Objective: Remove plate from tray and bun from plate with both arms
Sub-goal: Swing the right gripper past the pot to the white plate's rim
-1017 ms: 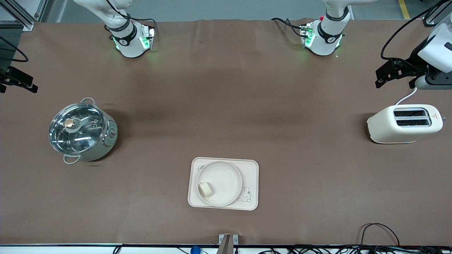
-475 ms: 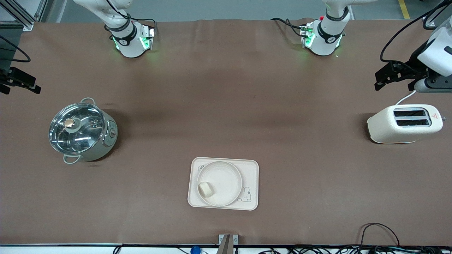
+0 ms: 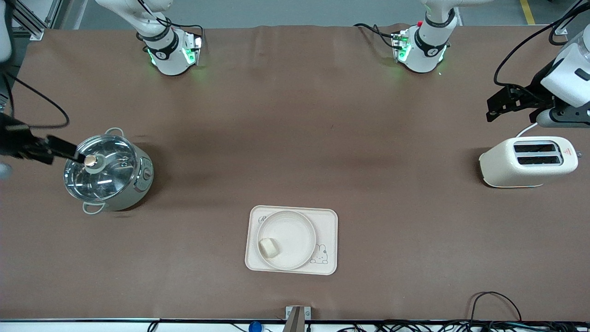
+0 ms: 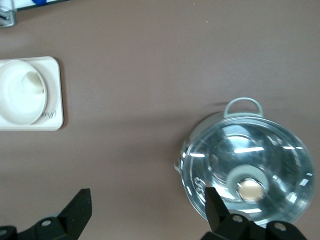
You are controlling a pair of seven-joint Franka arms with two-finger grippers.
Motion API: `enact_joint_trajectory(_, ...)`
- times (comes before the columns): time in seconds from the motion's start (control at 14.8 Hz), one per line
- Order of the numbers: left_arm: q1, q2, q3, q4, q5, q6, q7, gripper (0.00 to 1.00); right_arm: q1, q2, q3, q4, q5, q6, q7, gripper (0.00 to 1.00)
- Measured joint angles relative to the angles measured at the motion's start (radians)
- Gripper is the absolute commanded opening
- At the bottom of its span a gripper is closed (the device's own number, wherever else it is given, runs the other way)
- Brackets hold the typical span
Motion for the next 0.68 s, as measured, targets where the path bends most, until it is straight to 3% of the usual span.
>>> enact_joint_trajectory(0.68,0.002,0.013,0.001,0.003,0.0,0.0,0.0,1.0,0.207,0.22,0.007,0.005,0.128,0.288,0.257,1.0)
